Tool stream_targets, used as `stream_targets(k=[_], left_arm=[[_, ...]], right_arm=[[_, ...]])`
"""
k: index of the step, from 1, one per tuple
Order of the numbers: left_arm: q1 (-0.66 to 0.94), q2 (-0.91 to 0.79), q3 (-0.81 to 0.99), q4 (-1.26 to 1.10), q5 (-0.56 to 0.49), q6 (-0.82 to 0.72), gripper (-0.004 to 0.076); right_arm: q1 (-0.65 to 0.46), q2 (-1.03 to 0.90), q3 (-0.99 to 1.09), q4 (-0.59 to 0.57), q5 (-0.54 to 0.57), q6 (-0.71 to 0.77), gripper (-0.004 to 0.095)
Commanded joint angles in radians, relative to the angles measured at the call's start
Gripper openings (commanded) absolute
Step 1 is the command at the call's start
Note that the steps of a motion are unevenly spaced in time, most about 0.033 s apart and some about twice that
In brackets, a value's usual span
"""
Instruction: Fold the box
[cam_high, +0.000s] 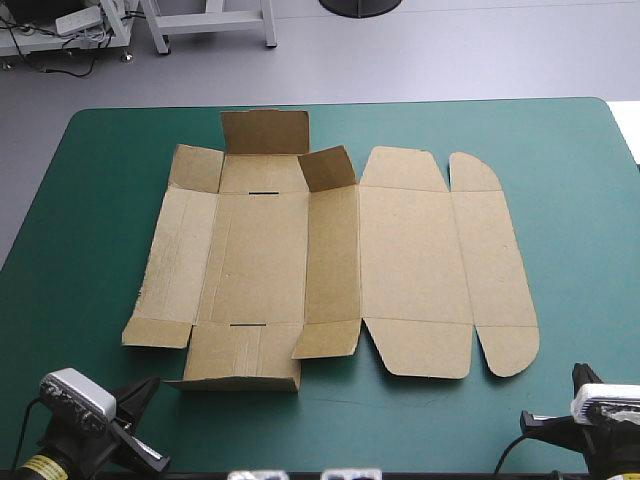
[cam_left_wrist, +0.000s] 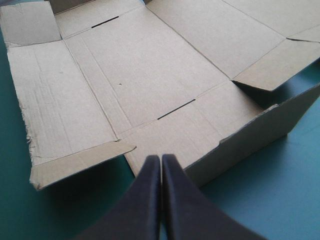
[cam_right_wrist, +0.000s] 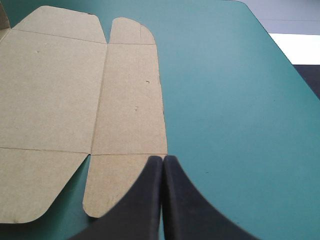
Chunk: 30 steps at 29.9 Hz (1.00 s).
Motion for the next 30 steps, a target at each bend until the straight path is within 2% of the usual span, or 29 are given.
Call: stream_targets(k=[1, 11, 18, 24, 30], left_arm=[[-0.005, 0.017, -0.022, -0.025, -0.068, -0.001, -0.0006], [-0.005, 0.017, -0.022, -0.022, -0.068, -0.023, -0.0006], [-0.005, 0.036, -0.055, -0.009, -0.118, -0.047, -0.0006], [-0.005, 0.207, -0.229, 0.080, -0.117, -0.047, -0.0006], [-0.005, 0.449, -0.483, 0.219, -0.105, -0.047, -0.0006]], right_arm=[[-0.001, 0.022, -0.022, 0.016, -0.068, -0.005, -0.0020], [-0.001, 0.022, -0.022, 0.016, -0.068, -0.005, -0.0020], [-0.001, 0.022, -0.022, 0.016, -0.068, -0.005, -0.0020], [-0.001, 0.022, -0.022, 0.016, -0.068, -0.005, -0.0020], [-0.001, 0.022, -0.022, 0.016, -0.068, -0.005, -0.0020]])
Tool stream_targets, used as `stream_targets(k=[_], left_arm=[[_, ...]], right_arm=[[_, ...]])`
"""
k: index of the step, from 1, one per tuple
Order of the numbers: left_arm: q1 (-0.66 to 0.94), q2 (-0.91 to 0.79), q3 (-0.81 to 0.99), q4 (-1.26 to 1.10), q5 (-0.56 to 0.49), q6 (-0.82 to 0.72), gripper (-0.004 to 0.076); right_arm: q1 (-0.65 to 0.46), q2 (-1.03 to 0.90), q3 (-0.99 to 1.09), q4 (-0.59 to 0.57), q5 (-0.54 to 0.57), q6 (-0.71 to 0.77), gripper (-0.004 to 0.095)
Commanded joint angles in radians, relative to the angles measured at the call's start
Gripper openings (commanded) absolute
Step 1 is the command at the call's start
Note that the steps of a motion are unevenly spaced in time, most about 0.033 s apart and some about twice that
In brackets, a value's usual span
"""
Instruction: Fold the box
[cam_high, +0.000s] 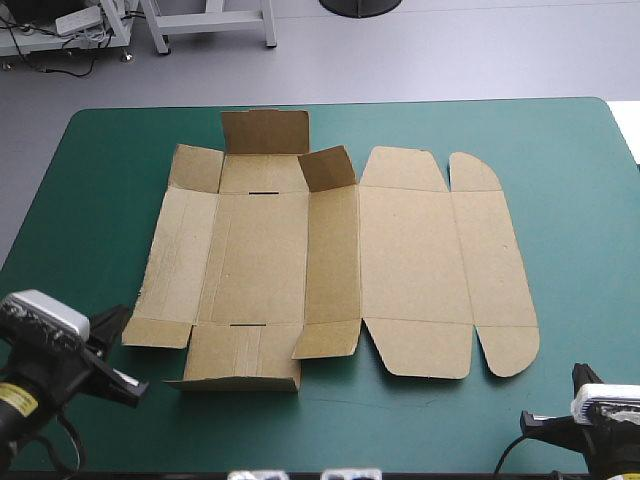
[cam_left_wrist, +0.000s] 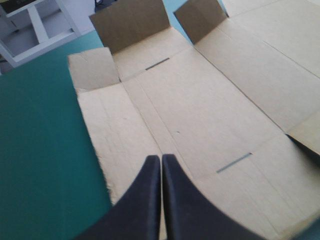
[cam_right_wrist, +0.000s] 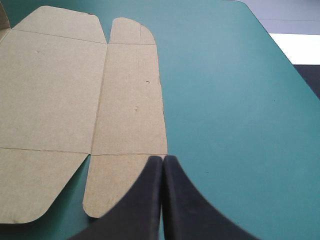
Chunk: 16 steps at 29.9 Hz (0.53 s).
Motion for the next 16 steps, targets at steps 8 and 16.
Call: stream_targets(k=[8, 16], left_arm=[[-0.005, 0.416, -0.377, 0.323, 0.038, -0.100, -0.0006], [0.007, 0.597, -0.425, 0.485, 0.097, -0.129, -0.0005]], right_arm=[[-0.001, 0.022, -0.022, 0.015, -0.069, -0.005, -0.0020], [-0.001, 0.022, -0.022, 0.015, -0.069, -0.005, -0.0020]])
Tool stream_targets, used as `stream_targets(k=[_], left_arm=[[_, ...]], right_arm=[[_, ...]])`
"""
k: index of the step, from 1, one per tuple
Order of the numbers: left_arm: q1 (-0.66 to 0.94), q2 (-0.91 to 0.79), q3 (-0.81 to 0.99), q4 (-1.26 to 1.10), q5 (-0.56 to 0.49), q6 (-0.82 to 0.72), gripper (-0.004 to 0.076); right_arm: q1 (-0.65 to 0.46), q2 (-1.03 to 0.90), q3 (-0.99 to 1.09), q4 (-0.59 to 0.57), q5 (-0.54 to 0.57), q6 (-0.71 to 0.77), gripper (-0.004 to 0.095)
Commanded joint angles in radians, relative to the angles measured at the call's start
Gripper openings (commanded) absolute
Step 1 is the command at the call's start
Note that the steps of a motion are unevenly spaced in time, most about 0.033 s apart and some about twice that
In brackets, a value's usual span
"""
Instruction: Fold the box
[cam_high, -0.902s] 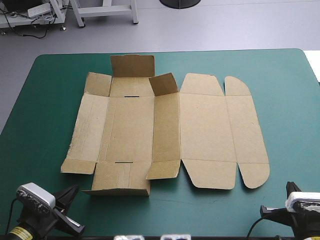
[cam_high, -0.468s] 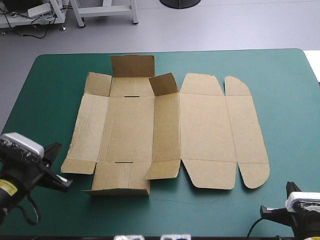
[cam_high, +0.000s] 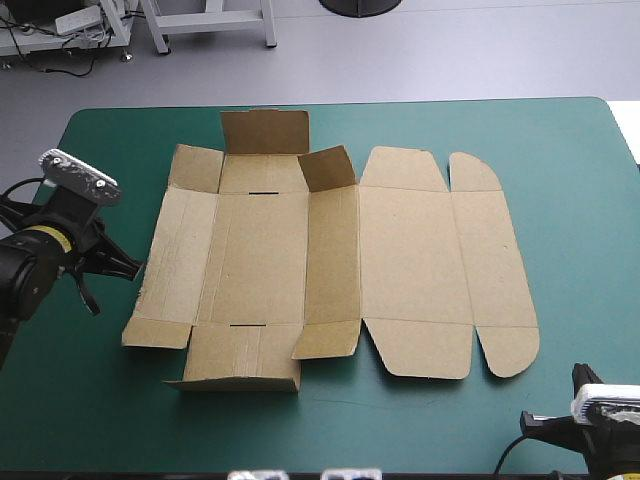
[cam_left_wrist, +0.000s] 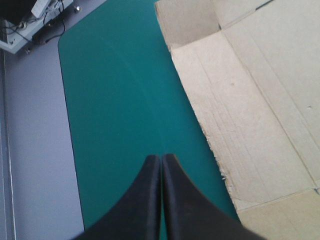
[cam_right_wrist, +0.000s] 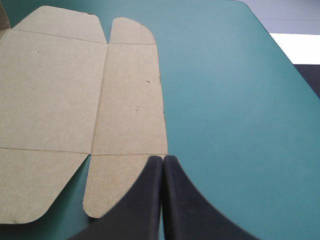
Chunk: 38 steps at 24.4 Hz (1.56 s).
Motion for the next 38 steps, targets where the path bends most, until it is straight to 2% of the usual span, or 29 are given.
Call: stream_targets(k=[1, 12, 14, 19, 24, 31, 38], left_arm=[[0.023, 0.050, -0.036, 0.056, -0.029, -0.016, -0.0005], [0.246, 0.209, -0.036, 0.082, -0.077, -0.016, -0.0005], [0.296, 0.258, -0.036, 0.003, -0.087, -0.014, -0.0005], [0.511, 0.357, -0.036, -0.446, -0.051, 0.171, -0.0005], [0.674, 0.463, -0.036, -0.758, 0.159, 0.359, -0.0005], [0.699, 0.554, -0.036, -0.880, 0.201, 0.406, -0.0005], [0.699, 0.601, -0.036, -0.894, 0.153, 0.424, -0.0005]], right_arm=[[-0.001, 0.022, -0.022, 0.015, -0.069, -0.005, -0.0020], [-0.001, 0.022, -0.022, 0.015, -0.069, -0.005, -0.0020], [-0.001, 0.022, -0.022, 0.015, -0.069, -0.005, -0.0020], [-0.001, 0.022, -0.022, 0.015, -0.069, -0.005, -0.0020], [-0.001, 0.022, -0.022, 0.015, -0.069, -0.005, -0.0020], [-0.001, 0.022, -0.022, 0.015, -0.069, -0.005, -0.0020], [-0.001, 0.022, -0.022, 0.015, -0.069, -0.005, -0.0020]])
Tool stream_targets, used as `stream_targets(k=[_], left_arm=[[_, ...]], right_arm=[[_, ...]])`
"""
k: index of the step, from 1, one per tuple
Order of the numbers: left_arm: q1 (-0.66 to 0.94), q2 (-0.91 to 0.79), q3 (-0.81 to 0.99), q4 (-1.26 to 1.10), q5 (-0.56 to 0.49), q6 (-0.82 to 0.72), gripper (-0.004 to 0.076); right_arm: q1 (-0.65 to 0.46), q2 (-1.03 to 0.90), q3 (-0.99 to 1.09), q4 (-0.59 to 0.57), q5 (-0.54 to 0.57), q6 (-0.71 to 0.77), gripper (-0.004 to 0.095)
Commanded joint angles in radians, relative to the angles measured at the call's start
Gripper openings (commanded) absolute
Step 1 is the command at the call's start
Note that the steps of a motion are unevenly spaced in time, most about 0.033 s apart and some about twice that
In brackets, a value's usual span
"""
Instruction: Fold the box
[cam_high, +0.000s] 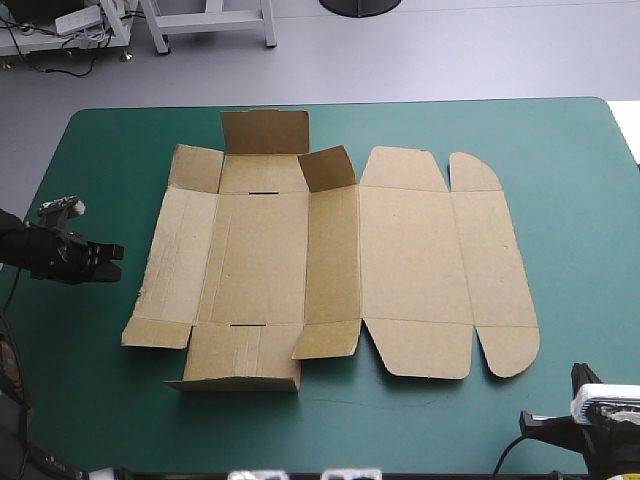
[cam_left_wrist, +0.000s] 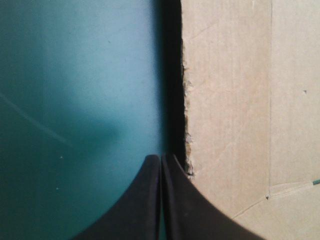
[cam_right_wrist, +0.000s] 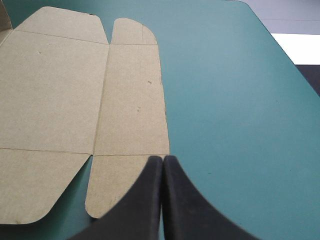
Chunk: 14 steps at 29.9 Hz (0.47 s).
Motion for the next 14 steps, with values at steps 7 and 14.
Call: stream_targets(k=[7, 14], left_arm=[[-0.018, -0.002, -0.028, -0.050, 0.082, 0.007, 0.0061], [-0.065, 0.045, -0.028, -0.046, 0.126, 0.007, 0.0335]], right_arm=[[-0.001, 0.022, -0.022, 0.009, -0.069, -0.005, -0.0020], [-0.001, 0.022, -0.022, 0.009, -0.069, -0.005, -0.0020]])
